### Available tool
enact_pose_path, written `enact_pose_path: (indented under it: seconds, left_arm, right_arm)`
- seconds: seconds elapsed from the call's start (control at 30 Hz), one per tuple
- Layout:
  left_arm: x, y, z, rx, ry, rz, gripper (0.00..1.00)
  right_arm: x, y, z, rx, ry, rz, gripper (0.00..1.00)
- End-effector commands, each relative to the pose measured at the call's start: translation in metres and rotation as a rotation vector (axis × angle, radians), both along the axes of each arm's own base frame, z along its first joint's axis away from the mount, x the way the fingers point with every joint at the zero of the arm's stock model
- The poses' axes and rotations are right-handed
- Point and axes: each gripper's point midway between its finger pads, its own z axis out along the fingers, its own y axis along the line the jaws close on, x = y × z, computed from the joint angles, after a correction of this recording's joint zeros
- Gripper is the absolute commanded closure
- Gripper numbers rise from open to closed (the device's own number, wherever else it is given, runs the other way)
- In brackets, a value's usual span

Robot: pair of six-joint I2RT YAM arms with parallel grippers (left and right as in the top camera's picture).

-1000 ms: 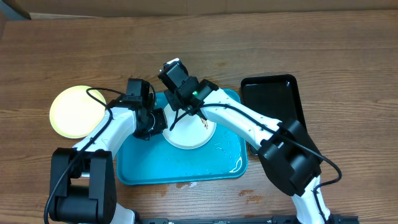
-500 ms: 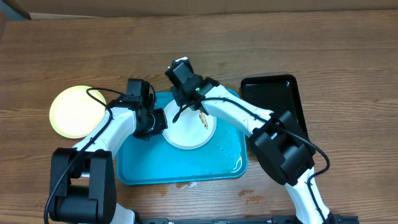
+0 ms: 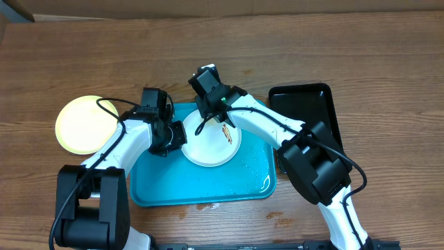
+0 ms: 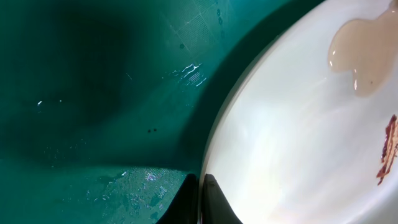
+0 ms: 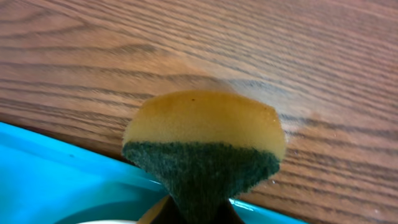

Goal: Clean dirty plates on tray and stack at the side
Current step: 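Scrub the white plate's upper area with the sponge, right gripper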

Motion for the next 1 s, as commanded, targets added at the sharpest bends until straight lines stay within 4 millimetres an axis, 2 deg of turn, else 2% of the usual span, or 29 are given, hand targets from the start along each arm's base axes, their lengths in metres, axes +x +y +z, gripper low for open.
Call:
enact_pose_path:
  seconds: [0.0,0.27,0.67,0.8,0.97]
  left_arm:
    - [0.000,-0.002,-0.001,-0.001,0.010,-0.001,0.96]
    - [0.000,0.000,-0.002,0.012,0.008,0.002,0.96]
    - [0.002,0.000,-0.001,0.011,0.003,0.002,0.95]
    - [0.002,0.000,-0.001,0.011,0.000,0.002,0.96]
    - [0.003,0.000,-0.001,0.010,-0.003,0.002,0.96]
  right_arm:
    - [-0.001,-0.018,-0.010,-0.047,0.008,-0.056,0.96]
    - [0.002,-0.034,0.007,-0.101,-0.034,-0.110,0.96]
    - [-0.001,-0.026,0.082,0.017,-0.109,-0.092,0.96]
    - [-0.008,-0.013,0.079,0.074,-0.063,-0.044,0.96]
    - [-0.010,-0.009,0.059,0.082,-0.022,-0.061,0.96]
